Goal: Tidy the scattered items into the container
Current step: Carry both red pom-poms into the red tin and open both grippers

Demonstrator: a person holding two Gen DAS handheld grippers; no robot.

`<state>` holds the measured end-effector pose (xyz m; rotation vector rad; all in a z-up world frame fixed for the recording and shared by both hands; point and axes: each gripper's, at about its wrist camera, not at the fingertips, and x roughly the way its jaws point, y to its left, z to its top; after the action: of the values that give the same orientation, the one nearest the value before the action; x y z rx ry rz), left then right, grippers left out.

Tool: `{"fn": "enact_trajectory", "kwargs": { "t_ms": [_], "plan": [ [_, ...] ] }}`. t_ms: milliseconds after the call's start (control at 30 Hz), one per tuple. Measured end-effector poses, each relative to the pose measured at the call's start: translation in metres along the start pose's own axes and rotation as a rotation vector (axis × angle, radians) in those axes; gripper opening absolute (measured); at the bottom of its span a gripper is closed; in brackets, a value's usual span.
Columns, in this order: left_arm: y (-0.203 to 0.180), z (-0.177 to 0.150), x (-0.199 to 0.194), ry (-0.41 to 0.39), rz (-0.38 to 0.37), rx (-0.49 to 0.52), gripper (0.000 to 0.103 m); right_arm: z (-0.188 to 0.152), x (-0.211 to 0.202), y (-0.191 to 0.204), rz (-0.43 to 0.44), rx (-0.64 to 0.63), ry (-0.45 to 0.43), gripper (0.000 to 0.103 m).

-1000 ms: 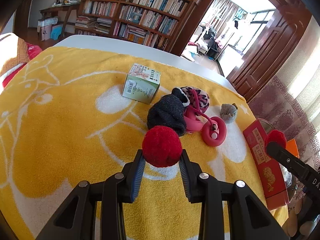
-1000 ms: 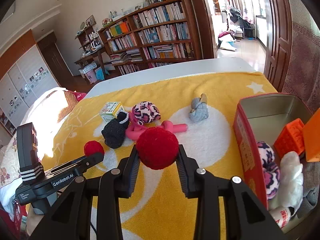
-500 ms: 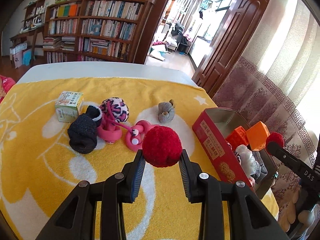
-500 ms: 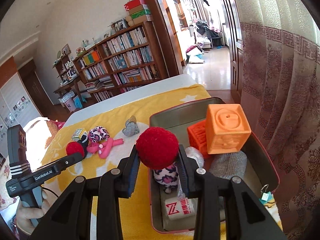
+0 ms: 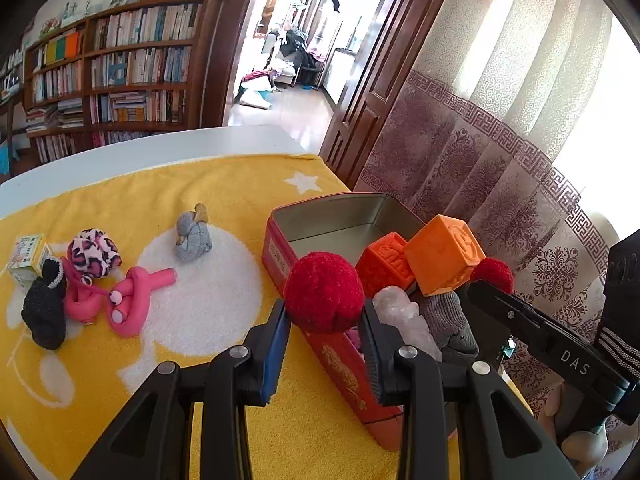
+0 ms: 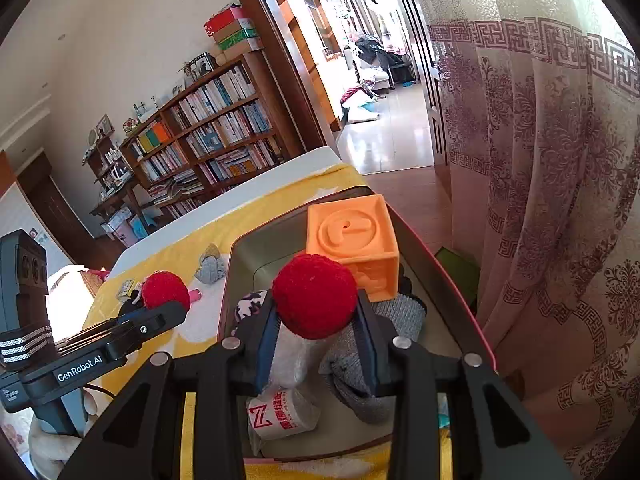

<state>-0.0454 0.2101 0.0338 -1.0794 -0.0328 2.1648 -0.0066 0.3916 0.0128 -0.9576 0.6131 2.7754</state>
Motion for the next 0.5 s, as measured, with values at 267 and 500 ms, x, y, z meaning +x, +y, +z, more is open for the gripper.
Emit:
{"fn": "enact_trajectory", "kwargs": {
  "t_ms": [267, 500],
  "plan": [
    [-0.022, 0.019, 0.037, 0.056, -0.038, 0.019, 0.040, 0.004, 0.006, -0.010, 0.014, 0.018, 0.007, 0.039],
    [-0.028, 0.020, 0.040, 0.063, -0.035, 0.025, 0.075, 0.002, 0.011, -0.018, 0.031, 0.049, 0.034, 0.057]
  ]
}}
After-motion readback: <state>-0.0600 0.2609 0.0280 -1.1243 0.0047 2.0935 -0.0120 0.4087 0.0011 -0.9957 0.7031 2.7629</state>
